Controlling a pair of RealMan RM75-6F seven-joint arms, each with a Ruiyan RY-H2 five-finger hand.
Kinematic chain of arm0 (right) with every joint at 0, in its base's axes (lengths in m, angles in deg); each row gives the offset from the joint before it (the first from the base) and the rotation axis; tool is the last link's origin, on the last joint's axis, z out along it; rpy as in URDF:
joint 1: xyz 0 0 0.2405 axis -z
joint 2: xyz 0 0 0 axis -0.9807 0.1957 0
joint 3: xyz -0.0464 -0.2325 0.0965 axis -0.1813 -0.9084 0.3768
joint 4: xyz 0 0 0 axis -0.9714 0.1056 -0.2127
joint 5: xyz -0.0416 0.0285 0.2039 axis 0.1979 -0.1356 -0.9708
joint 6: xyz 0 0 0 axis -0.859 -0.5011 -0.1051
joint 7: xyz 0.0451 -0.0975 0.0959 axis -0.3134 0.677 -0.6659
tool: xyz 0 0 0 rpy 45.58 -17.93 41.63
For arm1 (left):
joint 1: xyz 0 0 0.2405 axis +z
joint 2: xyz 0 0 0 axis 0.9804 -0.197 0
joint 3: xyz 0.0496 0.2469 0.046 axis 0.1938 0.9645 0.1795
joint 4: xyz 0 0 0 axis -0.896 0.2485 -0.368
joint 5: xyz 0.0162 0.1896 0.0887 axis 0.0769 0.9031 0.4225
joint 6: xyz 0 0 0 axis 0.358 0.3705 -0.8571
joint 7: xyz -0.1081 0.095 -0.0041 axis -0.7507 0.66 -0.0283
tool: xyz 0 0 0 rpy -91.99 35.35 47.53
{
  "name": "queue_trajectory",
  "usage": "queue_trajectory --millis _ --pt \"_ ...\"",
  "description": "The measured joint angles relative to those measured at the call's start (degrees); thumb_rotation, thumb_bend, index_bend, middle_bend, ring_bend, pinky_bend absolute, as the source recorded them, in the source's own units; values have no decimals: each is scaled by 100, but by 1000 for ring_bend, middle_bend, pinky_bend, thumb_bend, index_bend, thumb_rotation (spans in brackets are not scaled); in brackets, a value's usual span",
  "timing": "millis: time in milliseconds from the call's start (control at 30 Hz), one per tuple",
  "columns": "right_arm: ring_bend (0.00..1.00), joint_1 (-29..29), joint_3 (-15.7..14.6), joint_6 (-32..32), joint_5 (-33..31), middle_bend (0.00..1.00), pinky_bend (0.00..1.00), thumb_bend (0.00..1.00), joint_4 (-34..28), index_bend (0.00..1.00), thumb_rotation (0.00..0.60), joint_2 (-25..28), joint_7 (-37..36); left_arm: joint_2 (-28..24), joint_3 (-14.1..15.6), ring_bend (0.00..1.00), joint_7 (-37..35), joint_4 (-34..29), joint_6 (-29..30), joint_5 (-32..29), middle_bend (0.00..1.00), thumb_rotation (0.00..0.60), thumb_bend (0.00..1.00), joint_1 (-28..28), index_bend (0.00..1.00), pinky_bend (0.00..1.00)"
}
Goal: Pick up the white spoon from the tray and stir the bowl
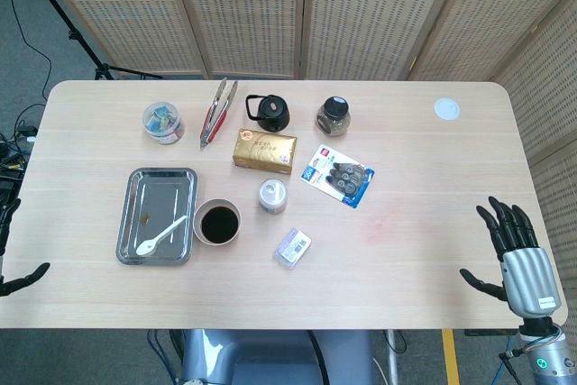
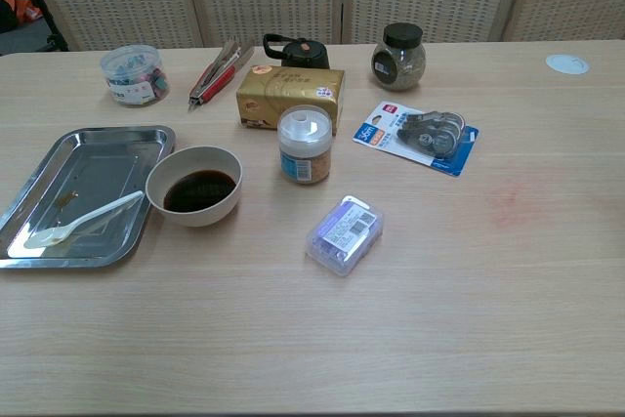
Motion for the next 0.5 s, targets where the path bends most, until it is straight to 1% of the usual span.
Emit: queue_trajectory --millis 167,267,367,500 --pt "0 -4 -14 -13 10 0 0 0 -10 3 600 2 -10 -89 61 0 -308 -22 -159 140 0 600 25 -15 71 0" --pt "0 -1 -18 -14 7 0 0 0 -30 3 600 12 -28 -165 163 0 -622 -49 -296 325 0 600 27 -68 71 0" --pt "0 -2 -16 -25 -9 0 0 0 -46 3 600 25 -46 -266 354 0 -1228 -62 -480 649 0 600 29 -174 71 0" --pt "0 -1 -18 -30 -12 0 0 0 -58 3 600 35 -50 -321 701 0 -2470 76 -794 1226 0 600 29 -404 71 0"
